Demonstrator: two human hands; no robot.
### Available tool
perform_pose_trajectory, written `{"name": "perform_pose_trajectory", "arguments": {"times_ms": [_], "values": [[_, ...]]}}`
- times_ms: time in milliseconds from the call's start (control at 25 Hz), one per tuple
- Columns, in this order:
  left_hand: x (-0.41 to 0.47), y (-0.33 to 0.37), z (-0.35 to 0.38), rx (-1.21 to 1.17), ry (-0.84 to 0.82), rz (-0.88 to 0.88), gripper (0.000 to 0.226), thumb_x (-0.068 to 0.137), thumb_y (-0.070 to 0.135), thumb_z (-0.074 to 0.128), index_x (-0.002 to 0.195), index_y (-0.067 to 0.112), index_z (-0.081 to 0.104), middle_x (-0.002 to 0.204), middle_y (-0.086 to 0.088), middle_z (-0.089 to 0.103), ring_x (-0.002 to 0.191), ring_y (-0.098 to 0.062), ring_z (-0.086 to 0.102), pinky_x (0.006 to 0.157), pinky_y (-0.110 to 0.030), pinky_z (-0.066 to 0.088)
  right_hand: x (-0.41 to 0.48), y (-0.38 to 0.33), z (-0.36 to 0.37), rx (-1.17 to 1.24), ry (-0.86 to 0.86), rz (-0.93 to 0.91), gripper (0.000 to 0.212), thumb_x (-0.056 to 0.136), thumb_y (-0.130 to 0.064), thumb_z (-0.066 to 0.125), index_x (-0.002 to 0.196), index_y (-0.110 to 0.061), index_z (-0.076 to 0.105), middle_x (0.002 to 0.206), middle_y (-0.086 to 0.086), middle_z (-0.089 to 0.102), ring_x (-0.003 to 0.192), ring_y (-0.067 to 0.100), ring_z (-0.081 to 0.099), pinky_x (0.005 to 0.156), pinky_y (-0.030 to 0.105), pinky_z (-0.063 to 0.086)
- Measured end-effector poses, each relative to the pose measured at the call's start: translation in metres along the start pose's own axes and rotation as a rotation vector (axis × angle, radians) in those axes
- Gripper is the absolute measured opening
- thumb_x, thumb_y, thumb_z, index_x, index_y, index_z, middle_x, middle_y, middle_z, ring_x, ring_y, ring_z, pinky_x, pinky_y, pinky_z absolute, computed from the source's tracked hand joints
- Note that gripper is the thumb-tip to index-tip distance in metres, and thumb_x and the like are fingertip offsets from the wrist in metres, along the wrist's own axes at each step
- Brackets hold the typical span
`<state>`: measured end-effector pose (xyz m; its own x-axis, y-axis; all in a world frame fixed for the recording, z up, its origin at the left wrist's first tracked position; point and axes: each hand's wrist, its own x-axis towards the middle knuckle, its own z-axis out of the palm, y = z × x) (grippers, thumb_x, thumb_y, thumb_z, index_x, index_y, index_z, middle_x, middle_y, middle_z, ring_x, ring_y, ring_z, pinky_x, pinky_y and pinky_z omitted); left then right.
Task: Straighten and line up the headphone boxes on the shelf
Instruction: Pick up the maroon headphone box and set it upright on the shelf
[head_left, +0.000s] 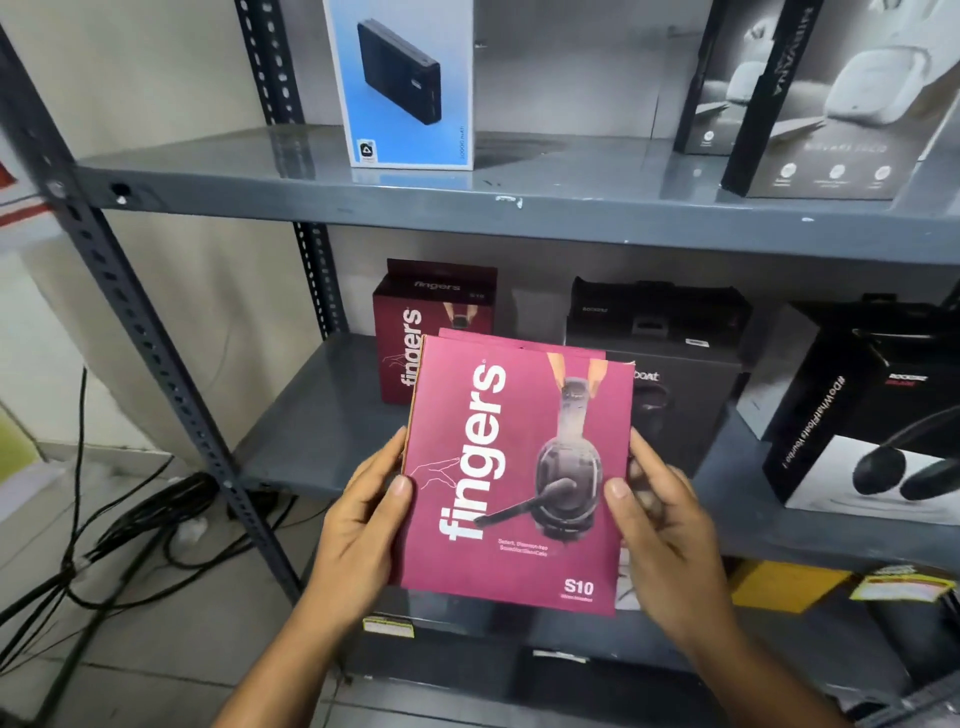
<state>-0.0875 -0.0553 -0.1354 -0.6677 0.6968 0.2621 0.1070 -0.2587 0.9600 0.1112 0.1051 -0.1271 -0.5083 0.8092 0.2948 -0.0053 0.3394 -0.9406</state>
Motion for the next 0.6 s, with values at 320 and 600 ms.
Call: {"name": "perform_pose_trajectory", "arguments": {"times_ms": [320, 600], "values": [[0.099, -0.051, -0.054, -0.027, 0.161, -0.169, 0.060, 0.079, -0.027, 0.033, 0.106, 0.026, 0.043, 0.105, -0.002, 0.063, 0.091, -0.014, 0.061, 0.064, -0.016, 0.055, 0.065, 0.039, 0.110, -0.100, -0.216, 0.172, 0.061, 0.091, -0.005, 0.050, 0.124, -0.055, 0.039, 0.139, -0.013, 0.052, 0.117, 0.015, 0.060, 0.100, 0.041, 0.051], [0.157, -0.081, -0.050, -0.062, 0.239, -0.185, 0.059, 0.078, -0.026, 0.039, 0.119, 0.016, 0.037, 0.113, -0.008, 0.062, 0.092, -0.013, 0.063, 0.062, -0.016, 0.055, 0.123, 0.067, 0.143, -0.037, -0.185, 0.251, 0.067, 0.084, 0.004, 0.047, 0.137, -0.036, 0.035, 0.151, 0.000, 0.043, 0.132, 0.024, 0.050, 0.106, 0.048, 0.047]]}}
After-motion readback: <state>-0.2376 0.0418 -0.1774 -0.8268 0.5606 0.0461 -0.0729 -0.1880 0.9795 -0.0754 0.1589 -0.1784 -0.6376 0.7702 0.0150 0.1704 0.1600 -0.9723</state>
